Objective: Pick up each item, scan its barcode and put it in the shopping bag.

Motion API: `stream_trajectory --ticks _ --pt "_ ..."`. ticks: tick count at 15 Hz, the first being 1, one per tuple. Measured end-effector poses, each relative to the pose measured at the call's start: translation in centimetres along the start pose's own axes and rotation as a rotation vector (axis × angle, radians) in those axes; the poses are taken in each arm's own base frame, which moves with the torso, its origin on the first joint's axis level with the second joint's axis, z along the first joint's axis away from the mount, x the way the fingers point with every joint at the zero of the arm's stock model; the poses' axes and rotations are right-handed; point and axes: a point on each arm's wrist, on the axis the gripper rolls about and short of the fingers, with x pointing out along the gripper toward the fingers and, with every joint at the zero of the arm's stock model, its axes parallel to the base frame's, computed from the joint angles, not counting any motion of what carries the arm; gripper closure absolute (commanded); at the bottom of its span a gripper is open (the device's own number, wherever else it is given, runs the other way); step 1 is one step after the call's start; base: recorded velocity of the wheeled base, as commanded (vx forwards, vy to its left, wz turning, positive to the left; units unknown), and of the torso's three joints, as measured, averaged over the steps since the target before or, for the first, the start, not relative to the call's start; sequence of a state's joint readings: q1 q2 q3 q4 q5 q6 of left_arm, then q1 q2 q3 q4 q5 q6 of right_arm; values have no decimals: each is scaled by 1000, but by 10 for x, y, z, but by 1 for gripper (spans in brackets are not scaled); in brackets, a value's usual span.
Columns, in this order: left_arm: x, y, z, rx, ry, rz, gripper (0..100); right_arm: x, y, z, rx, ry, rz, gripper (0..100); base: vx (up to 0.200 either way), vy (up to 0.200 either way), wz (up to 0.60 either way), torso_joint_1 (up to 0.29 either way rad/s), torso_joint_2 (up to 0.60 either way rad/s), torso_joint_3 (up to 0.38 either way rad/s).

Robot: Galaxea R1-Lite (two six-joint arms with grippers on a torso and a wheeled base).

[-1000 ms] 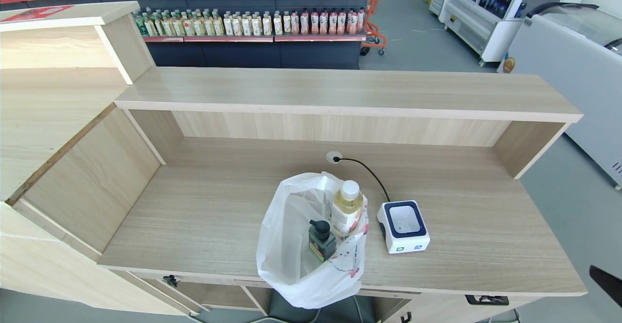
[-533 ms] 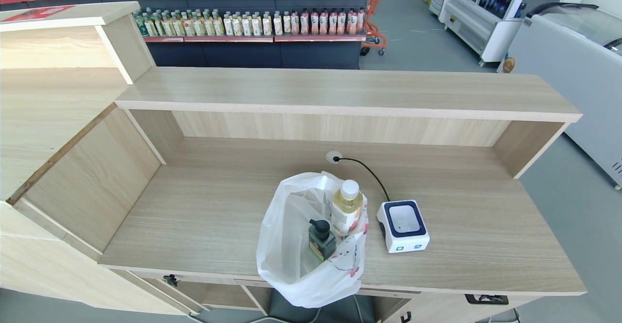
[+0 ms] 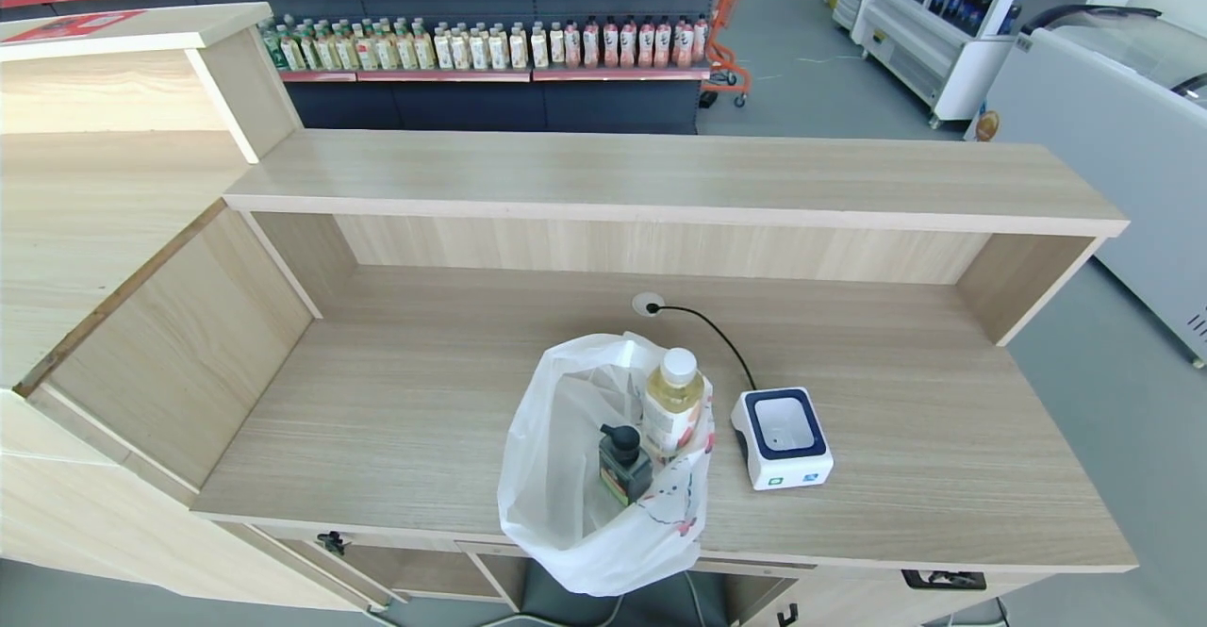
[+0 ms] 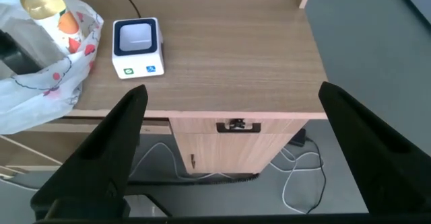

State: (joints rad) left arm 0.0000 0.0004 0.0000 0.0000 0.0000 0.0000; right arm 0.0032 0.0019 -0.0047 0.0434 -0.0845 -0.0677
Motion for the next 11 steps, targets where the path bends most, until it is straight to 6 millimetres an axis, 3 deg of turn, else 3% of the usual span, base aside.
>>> stream_trajectory --ticks 11 --pt "0 0 0 0 0 0 0 0 0 -1 4 -1 -2 0 0 0 0 0 0 0"
